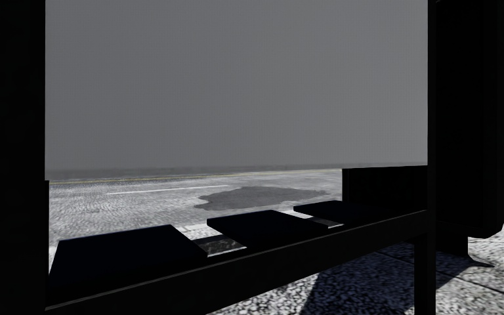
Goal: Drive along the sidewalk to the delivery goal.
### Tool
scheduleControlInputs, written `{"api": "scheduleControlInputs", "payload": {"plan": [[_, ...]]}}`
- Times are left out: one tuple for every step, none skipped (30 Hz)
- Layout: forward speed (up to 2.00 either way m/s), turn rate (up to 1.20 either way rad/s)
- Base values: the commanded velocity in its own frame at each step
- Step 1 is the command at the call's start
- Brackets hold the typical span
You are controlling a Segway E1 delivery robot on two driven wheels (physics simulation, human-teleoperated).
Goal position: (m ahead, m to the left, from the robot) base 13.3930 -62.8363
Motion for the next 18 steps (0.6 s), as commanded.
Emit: {"api": "scheduleControlInputs", "payload": {"plan": [[0.00, 0.00], [0.00, 0.00], [0.00, 0.00], [0.00, 0.00], [0.00, 0.00], [0.00, 0.00], [0.00, 0.00], [0.00, 0.00], [0.00, 0.00], [0.00, 0.00], [0.00, 0.00], [0.00, 0.00], [0.00, 0.00], [0.00, 0.00], [0.00, 0.00], [0.00, 0.00], [0.00, 0.00], [0.00, 0.00]]}}
